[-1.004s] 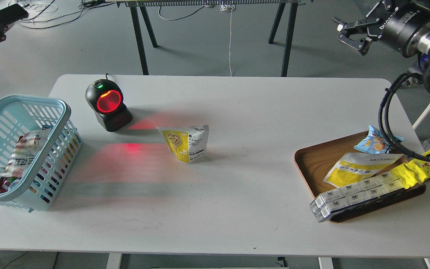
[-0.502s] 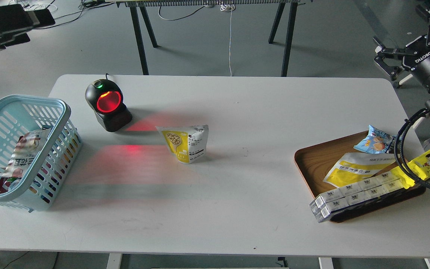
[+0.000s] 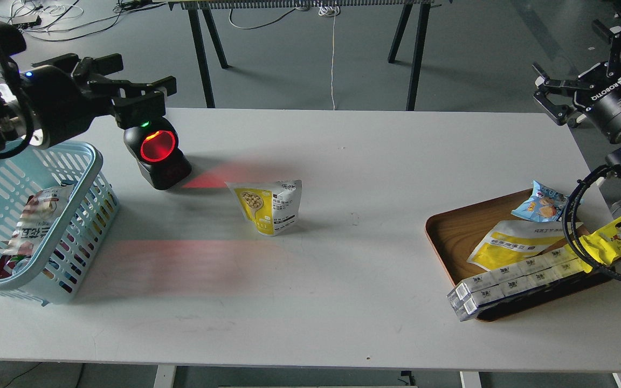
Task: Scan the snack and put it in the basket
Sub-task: 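Reach the left gripper to the yellow packet and grasp it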
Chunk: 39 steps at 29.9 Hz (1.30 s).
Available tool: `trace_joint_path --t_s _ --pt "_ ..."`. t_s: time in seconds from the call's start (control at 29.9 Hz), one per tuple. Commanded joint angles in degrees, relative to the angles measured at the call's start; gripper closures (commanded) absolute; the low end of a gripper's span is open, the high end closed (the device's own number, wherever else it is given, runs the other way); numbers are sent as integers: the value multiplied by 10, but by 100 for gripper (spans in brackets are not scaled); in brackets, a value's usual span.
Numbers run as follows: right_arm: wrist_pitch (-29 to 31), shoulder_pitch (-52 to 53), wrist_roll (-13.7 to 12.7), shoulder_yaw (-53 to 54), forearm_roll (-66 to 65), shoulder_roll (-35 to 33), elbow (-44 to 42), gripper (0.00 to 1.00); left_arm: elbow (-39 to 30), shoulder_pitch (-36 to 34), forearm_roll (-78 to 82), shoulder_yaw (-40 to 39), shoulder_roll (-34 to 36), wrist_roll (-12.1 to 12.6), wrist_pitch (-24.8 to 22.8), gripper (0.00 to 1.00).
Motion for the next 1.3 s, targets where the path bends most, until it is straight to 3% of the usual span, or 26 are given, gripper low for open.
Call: trace_joint_path --t_s 0.0,0.2,0.43,1.14,1.27 --pt "0 -1 0 -1 0 0 0 4 0 -27 79 60 -43 -14 0 0" --pt "0 -3 0 -1 0 0 0 4 1 -37 173 133 -82 -23 14 0" --pt "0 -3 0 0 0 0 1 4 11 -34 173 195 -118 -22 16 0" --pt "0 5 0 2 0 0 3 4 104 -29 173 212 -184 -26 36 4" --pt "0 4 -1 1 0 0 3 4 117 -27 173 219 -189 -31 45 8"
